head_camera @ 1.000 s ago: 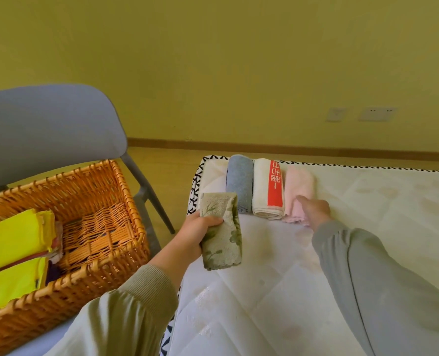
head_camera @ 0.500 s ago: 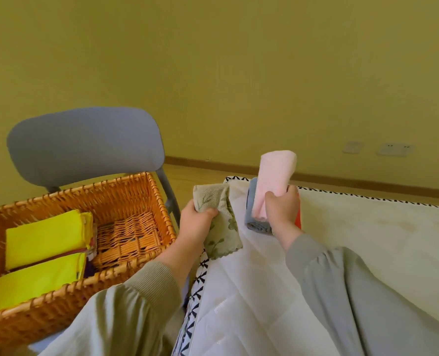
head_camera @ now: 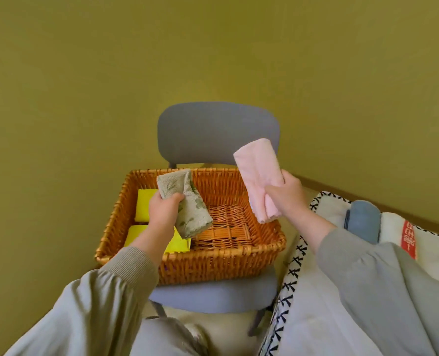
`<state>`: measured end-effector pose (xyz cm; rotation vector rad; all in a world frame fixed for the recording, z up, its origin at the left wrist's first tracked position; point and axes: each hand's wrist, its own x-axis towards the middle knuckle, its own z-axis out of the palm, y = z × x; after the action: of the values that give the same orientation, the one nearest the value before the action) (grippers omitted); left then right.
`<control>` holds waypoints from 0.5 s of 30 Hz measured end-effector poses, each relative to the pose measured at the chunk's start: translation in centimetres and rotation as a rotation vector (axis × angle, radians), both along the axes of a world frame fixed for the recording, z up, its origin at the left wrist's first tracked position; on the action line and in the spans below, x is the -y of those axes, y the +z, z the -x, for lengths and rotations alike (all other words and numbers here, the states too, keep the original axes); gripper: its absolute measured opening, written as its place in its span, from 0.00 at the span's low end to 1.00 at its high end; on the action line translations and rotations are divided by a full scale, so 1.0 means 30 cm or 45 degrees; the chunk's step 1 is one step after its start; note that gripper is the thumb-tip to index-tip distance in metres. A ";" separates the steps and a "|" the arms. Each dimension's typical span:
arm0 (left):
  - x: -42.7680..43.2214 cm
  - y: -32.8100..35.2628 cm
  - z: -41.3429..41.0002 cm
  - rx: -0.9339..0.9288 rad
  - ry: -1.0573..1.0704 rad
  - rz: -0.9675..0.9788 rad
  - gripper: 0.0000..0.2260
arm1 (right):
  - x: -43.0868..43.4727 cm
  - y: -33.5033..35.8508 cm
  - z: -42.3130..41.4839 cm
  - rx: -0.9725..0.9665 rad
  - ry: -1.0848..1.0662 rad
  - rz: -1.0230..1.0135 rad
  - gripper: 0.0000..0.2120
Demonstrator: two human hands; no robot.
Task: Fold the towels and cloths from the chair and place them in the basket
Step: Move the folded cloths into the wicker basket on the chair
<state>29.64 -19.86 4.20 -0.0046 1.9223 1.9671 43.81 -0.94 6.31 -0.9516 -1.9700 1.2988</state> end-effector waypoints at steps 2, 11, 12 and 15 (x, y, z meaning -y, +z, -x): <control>0.024 -0.030 0.066 -0.047 0.025 0.080 0.12 | 0.026 -0.040 0.065 0.139 0.155 -0.137 0.05; 0.091 -0.182 0.188 -0.198 0.144 0.264 0.18 | -0.019 -0.235 0.211 1.069 0.993 -0.184 0.10; 0.088 -0.184 0.193 -0.198 0.149 0.257 0.17 | -0.021 -0.233 0.222 1.119 1.031 -0.104 0.12; 0.079 -0.201 0.201 -0.232 0.112 0.280 0.16 | -0.021 -0.231 0.260 1.252 1.182 0.233 0.15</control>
<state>23.62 -22.22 -1.82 0.0321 2.2840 1.8555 36.02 -0.31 -0.62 -0.8476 -3.3681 1.6636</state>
